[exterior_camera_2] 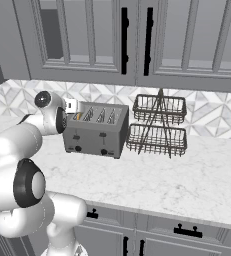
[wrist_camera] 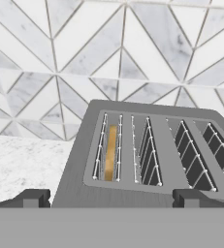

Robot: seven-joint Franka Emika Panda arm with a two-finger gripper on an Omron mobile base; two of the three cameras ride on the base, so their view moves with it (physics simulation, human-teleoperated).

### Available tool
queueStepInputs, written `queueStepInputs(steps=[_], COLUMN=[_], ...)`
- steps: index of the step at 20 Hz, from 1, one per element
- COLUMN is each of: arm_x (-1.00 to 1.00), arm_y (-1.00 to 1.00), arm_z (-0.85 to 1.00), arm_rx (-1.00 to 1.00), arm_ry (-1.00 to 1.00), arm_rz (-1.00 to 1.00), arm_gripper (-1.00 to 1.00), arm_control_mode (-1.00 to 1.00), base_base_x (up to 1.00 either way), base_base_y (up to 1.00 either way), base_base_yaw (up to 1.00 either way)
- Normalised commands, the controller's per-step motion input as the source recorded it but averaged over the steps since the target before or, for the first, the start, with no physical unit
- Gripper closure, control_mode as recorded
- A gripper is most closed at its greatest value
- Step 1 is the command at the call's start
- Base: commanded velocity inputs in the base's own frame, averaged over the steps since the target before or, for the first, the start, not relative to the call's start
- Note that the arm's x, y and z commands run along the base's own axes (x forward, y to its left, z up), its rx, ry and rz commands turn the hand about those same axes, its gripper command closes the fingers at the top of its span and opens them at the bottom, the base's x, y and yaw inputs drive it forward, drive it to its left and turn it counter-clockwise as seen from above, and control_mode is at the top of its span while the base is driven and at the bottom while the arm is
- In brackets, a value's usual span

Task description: Start the toaster. Once the lever pops up, take the bread to the plate on the dining counter.

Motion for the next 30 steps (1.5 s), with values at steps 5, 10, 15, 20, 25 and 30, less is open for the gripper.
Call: queueStepInputs(steps=[5,10,15,20,25,30], arm_x=[0.00,0.00,0.00,0.00,0.00,0.00], arm_y=[0.00,0.00,0.00,0.00,0.00,0.00], arm_z=[0.00,0.00,0.00,0.00,0.00,0.00], arm_rx=[0.00,0.00,0.00,0.00,0.00,0.00], arm_ry=[0.00,0.00,0.00,0.00,0.00,0.00], arm_rz=[0.00,0.00,0.00,0.00,0.00,0.00], arm_gripper=[-1.00,-1.00,-1.00,-1.00,-1.00,-1.00], arm_control_mode=[-1.00,-1.00,-1.00,-1.00,-1.00,-1.00], base_base_x=[0.00,0.00,0.00,0.00,0.00,0.00], base_base_y=[0.00,0.00,0.00,0.00,0.00,0.00], base_base_yaw=[0.00,0.00,0.00,0.00,0.00,0.00])
